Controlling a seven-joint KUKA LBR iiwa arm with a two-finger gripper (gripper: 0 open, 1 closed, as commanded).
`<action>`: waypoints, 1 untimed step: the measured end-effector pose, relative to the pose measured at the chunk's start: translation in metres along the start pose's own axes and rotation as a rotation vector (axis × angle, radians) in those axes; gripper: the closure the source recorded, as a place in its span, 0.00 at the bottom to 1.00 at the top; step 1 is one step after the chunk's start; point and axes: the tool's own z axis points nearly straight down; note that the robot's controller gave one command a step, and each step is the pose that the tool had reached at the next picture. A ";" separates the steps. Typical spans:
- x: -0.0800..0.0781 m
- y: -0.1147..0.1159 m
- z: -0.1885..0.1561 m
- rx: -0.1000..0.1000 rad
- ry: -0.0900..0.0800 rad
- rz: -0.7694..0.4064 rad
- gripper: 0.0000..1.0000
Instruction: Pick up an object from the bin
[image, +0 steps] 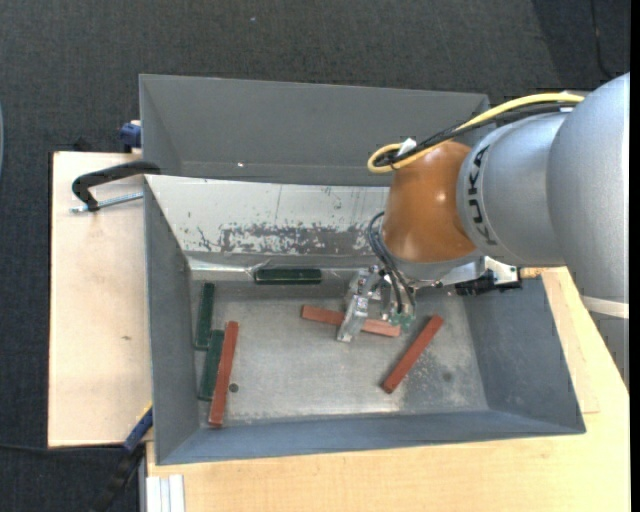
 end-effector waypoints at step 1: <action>0.000 0.000 0.000 0.000 0.000 0.000 1.00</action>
Offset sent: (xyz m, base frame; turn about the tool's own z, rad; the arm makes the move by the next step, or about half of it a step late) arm 0.0033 0.0355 0.1501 0.0299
